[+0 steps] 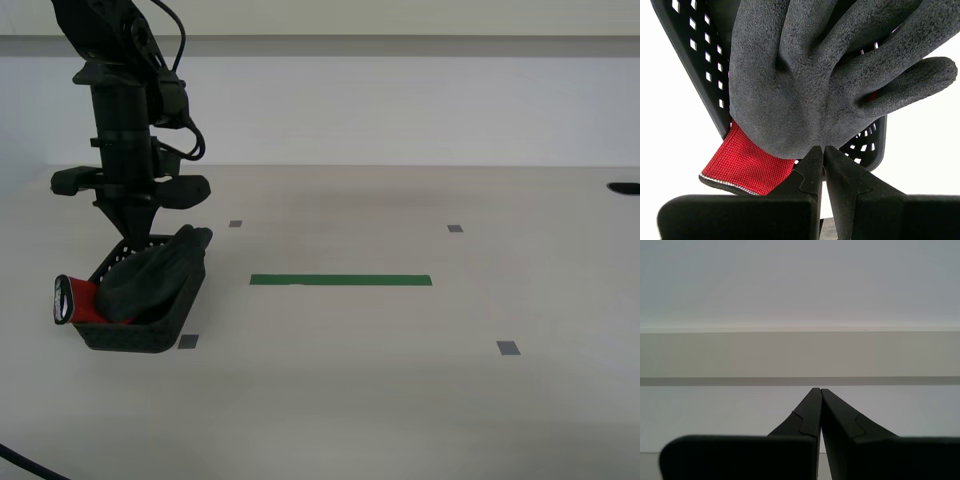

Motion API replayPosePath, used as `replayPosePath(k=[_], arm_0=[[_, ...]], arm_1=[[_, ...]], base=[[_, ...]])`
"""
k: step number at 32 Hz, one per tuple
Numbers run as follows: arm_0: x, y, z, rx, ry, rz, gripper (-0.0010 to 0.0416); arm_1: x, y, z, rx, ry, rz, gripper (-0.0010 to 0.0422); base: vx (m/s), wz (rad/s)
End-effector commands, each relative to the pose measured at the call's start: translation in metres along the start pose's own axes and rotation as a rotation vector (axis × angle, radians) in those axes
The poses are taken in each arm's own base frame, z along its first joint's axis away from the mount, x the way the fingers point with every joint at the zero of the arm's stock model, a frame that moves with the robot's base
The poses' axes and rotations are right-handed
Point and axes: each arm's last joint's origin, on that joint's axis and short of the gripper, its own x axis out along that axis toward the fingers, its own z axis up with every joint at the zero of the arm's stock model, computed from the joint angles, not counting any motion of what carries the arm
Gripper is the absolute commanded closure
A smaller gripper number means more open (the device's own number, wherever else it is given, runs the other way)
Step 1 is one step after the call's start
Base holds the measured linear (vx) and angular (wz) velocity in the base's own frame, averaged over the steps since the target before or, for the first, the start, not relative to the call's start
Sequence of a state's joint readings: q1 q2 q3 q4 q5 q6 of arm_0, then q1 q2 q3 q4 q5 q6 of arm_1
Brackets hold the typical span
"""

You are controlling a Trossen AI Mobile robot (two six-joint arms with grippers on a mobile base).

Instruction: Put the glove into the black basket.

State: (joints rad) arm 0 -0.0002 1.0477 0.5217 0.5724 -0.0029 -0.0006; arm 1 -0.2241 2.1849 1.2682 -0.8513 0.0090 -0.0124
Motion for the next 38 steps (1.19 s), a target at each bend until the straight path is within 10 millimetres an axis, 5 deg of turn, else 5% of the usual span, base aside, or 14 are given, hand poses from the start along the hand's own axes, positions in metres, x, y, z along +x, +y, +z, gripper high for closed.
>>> replayPosePath(k=[1, 38], arm_0=[[0.0002, 0.0001, 0.0007, 0.000, -0.003, 0.000, 0.0405], [0.0002, 0.0001, 0.0007, 0.000, -0.003, 0.000, 0.0405]], arm_1=[[0.0002, 0.0000, 0.0001, 0.000, -0.001, 0.002, 0.0408], [0.0001, 0.0001, 0.0040, 0.000, -0.041, 0.001, 0.0408]], base=[[0.000, 0.000], [0.000, 0.000]])
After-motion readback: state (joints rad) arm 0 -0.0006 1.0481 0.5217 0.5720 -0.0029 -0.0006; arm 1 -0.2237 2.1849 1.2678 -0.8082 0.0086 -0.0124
